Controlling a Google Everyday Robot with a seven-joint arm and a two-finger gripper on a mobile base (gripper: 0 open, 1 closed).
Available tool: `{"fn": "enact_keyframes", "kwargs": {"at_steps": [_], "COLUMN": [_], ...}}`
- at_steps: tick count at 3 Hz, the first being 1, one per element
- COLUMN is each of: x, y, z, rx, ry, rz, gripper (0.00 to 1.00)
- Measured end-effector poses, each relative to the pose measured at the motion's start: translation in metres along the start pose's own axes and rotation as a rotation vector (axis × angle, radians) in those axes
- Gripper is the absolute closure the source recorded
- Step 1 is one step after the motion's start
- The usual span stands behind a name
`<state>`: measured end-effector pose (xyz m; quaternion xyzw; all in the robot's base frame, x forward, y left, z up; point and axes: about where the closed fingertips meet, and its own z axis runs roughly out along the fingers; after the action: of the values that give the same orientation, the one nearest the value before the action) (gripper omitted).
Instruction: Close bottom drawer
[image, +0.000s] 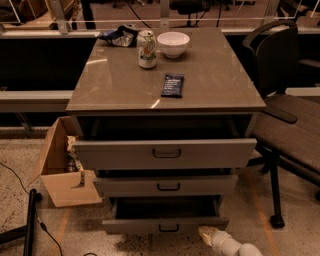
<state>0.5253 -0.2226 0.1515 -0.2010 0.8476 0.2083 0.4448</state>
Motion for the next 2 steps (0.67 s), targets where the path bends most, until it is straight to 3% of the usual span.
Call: {"fn": "enact_keyframes", "kwargs": {"at_steps": [2], "x": [-0.033], "y": [-0.035], "z": [0.041], "rx": [-0.01], "ry": [0.011], "rz": [-0.092], "gripper": [1.0]}}
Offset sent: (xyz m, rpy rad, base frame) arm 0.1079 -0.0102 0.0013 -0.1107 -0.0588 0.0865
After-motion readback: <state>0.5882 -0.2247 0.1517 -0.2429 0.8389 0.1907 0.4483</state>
